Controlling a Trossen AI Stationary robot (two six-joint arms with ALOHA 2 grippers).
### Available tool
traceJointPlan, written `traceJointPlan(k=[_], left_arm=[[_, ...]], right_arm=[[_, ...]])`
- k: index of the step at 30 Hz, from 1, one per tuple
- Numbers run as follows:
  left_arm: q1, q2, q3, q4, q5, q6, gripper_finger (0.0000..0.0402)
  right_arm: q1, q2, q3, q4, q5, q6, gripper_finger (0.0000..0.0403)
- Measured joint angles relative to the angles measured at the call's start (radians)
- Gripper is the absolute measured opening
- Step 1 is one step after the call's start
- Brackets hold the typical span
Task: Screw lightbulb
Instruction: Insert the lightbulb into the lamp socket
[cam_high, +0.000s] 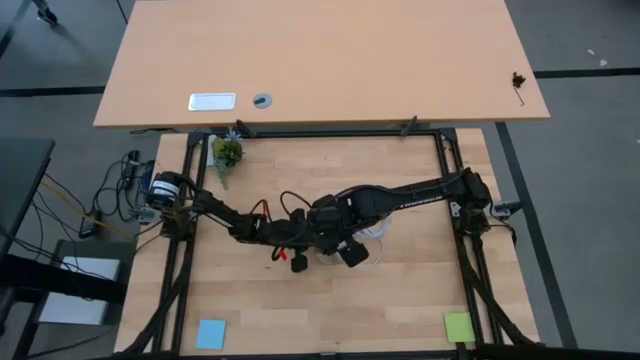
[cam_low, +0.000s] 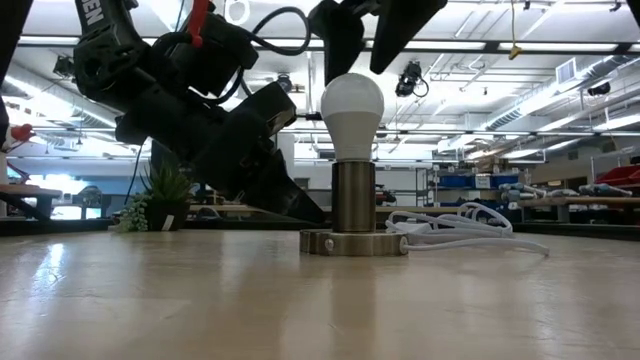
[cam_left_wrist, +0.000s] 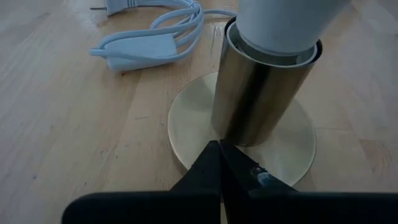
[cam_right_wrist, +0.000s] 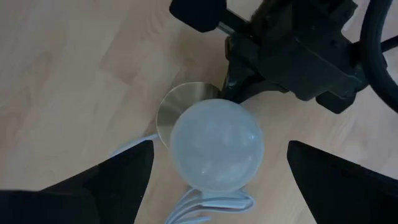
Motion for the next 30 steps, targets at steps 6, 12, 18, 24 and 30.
traceJointPlan(k=[6,12,18,24,30], left_arm=[[0.000,0.000,0.000,-0.007,0.002,0.000,0.0000],[0.000,0.000,0.000,-0.014,0.002,0.000,0.0000],[0.000,0.000,0.000,-0.019,0.001,0.000,0.0000],[0.000,0.000,0.000,-0.019,-0.002,0.000,0.0000],[0.000,0.000,0.000,-0.019,-0.005,-0.008,0.0000]], right_arm=[[-0.022,0.003,-0.010,0.003,0.012,-0.033,0.0374],[-0.032,0.003,-0.050,0.037,-0.012,-0.013,0.0374],[-0.033,0.003,-0.064,0.048,-0.026,0.032,0.0373],[-0.034,0.003,-0.064,0.049,-0.017,0.157,0.0354],[-0.034,0.003,-0.064,0.048,-0.014,0.322,0.0299]])
